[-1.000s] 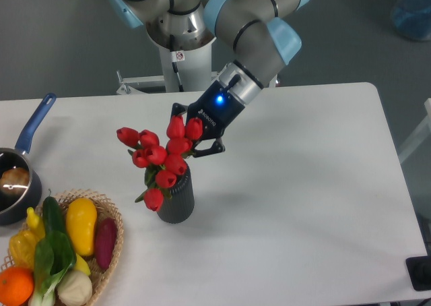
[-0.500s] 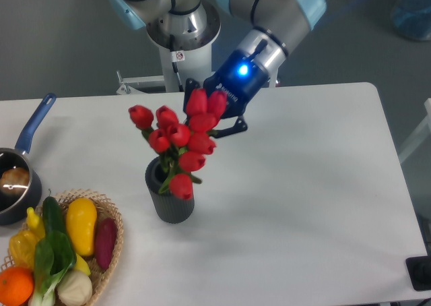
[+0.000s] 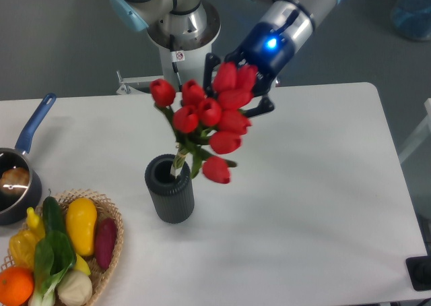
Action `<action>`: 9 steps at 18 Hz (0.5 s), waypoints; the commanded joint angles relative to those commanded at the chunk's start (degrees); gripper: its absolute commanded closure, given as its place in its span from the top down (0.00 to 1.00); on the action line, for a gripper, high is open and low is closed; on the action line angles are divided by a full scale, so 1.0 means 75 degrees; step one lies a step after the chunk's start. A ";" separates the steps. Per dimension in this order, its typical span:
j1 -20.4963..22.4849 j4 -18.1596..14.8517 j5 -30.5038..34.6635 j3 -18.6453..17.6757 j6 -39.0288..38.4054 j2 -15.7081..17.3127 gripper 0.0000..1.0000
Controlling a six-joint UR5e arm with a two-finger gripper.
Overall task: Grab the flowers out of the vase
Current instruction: 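Lift the gripped tulips up and out of the grey vase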
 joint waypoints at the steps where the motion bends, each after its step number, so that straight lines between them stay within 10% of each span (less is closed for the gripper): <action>1: 0.0105 0.0012 0.0024 0.0000 0.0012 0.0046 0.00; 9: 0.0200 -0.0011 0.2001 -0.0116 0.1077 0.0246 0.04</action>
